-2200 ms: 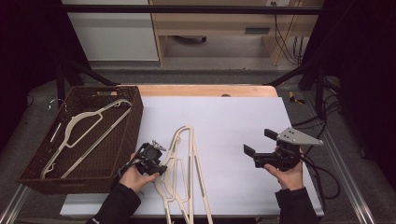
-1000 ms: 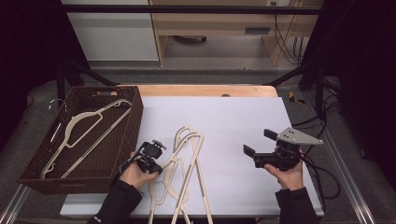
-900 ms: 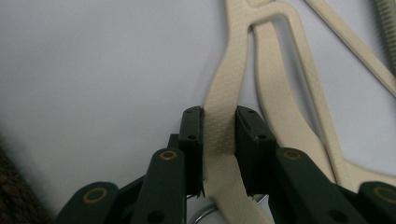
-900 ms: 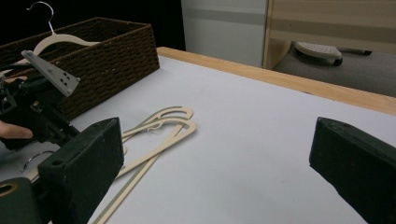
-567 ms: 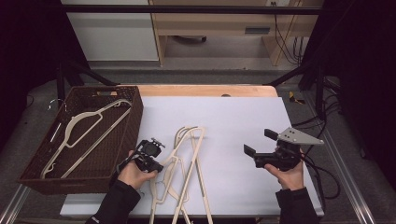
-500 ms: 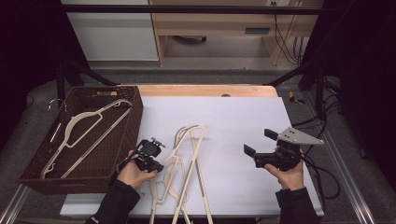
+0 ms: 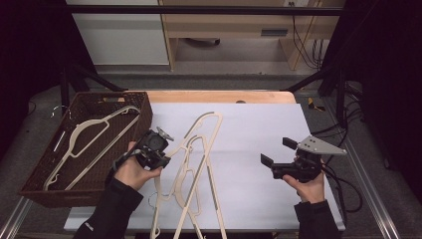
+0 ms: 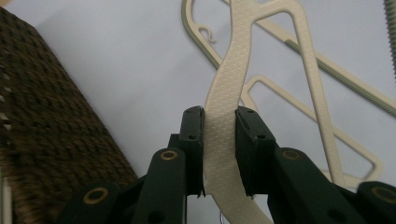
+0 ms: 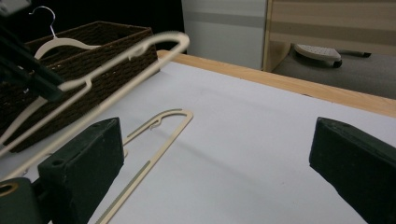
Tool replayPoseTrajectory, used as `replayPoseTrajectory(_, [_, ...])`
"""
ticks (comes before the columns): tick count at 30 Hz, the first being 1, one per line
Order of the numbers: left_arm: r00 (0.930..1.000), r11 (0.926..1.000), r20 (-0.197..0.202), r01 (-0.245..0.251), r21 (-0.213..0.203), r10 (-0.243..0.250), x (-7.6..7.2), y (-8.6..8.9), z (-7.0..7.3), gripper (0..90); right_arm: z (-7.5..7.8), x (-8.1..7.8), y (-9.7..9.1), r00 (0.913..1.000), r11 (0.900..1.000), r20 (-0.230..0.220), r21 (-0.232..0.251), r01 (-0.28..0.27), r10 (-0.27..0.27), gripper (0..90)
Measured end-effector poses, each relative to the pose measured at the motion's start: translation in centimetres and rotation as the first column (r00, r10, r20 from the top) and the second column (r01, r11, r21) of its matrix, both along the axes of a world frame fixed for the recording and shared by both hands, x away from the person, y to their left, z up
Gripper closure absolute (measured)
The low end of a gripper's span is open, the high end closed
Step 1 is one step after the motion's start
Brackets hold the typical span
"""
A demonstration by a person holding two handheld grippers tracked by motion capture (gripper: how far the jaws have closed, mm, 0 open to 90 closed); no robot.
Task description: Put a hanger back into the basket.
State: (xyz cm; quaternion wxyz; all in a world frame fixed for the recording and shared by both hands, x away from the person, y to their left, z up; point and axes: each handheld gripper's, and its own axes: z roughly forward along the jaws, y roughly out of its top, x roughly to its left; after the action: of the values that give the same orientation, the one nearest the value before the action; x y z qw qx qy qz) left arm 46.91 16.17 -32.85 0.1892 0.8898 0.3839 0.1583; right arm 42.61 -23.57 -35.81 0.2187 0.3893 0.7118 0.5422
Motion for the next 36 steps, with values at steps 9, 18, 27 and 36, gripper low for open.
replayPoseTrajectory(9, [0.995,0.9998,0.098,0.02,-0.007,-0.019,-0.8,0.1,4.7,73.3,0.0,0.0,0.0,1.0,1.0,-0.001,-0.005,-0.001,0.001,3.4])
replayPoseTrajectory(18, [0.9755,0.9999,0.22,-0.011,0.003,0.01,-2.2,1.6,10.8,73.3,-0.1,0.1,0.0,1.0,0.9999,0.002,-0.012,-0.006,0.006,3.4])
replayPoseTrajectory(27, [0.9542,0.9975,0.292,-0.071,0.003,0.067,-2.4,4.8,13.9,73.3,-0.1,0.1,0.1,1.0,0.9999,0.0,-0.01,-0.006,0.006,3.4])
replayPoseTrajectory(36, [0.9214,0.9858,0.35,-0.158,-0.056,0.168,-1.7,9.4,14.2,73.3,-0.2,0.2,0.1,1.0,0.9998,-0.004,-0.02,-0.009,0.009,3.4])
